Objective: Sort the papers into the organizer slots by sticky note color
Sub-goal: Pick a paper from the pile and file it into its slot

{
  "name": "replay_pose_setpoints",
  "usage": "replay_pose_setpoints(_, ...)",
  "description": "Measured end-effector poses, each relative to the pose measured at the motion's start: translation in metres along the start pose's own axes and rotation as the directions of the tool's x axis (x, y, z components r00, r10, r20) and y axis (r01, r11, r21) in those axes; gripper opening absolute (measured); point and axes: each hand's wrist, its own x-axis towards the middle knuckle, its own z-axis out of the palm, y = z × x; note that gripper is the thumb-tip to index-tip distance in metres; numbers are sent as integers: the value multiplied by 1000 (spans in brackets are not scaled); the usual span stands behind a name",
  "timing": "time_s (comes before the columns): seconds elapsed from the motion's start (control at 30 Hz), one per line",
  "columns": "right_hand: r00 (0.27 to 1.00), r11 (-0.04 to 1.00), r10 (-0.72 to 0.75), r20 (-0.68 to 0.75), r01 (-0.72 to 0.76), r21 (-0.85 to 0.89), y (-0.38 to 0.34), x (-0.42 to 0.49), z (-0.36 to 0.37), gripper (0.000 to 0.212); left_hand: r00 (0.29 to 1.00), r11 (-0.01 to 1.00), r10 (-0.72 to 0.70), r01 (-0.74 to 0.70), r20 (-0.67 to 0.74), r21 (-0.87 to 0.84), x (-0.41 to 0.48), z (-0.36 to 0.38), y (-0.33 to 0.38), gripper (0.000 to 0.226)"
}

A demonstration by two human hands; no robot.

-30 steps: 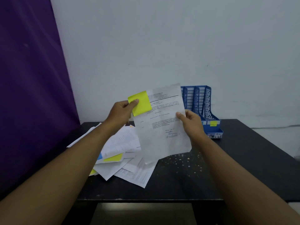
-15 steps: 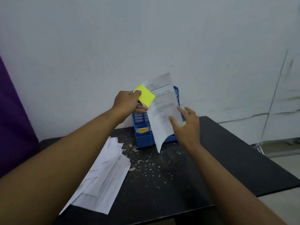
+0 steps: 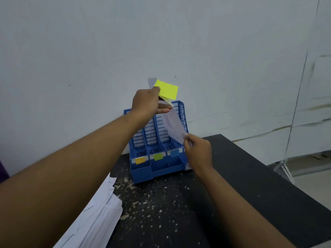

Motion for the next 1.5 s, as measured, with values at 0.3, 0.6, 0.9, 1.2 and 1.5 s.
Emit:
replay_pose_setpoints(0.3, 989, 995, -83, -121, 90, 53, 24, 52, 23, 25, 973, 968, 232, -232, 13, 96, 42, 17, 3, 34)
replay_pose_setpoints(0.6, 995, 993, 104, 4, -104, -52, 62, 59, 79, 17, 993, 965, 107, -113, 41, 236, 74, 11, -59, 34)
replay_pose_setpoints(0.9, 980, 950, 103, 169, -46, -310, 66, 52, 93, 17, 995, 962, 26, -50, 92, 269, 73, 7, -102, 22)
replay_pose_setpoints(1.2, 968, 939, 163, 191, -93, -332, 38, 44, 67, 15, 999, 952, 20, -34, 48, 305, 48, -19, -104, 38)
replay_pose_setpoints(1.5, 979, 928, 119, 163, -51, -368, -32, -12, 63, 41, 990, 796, 111, -38, -84, 604, -47, -127, -127, 26)
